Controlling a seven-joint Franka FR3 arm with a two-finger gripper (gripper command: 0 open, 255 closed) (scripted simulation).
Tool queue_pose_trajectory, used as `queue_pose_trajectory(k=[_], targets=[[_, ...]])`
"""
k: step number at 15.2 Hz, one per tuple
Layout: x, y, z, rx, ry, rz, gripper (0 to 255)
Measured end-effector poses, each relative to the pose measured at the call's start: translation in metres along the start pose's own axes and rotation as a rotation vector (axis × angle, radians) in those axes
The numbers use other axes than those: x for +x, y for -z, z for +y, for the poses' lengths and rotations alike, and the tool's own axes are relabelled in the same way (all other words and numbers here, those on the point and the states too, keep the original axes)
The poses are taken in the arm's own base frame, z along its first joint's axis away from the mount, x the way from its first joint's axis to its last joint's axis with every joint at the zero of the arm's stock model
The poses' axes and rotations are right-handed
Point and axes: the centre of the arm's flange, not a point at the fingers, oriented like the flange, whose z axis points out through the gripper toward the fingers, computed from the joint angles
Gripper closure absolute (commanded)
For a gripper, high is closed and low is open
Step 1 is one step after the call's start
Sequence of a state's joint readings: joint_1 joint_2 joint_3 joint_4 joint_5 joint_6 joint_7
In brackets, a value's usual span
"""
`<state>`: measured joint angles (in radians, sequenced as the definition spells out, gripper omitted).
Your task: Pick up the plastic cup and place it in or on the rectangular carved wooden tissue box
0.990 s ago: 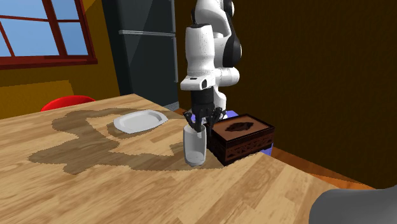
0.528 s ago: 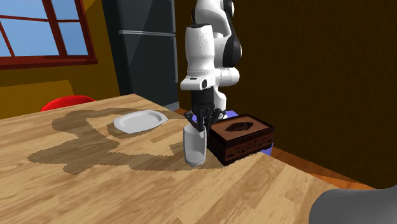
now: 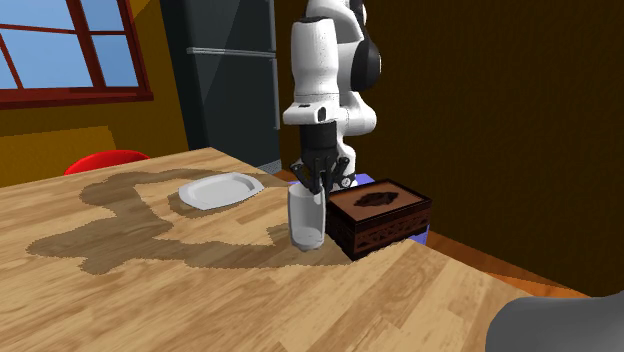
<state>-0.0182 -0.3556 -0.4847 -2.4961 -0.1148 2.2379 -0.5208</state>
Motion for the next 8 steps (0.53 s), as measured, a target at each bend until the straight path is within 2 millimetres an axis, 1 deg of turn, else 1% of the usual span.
queue_pose_trajectory(k=[8], targets=[[0.002,0.042,-0.001,0.0,0.0,0.0,255]])
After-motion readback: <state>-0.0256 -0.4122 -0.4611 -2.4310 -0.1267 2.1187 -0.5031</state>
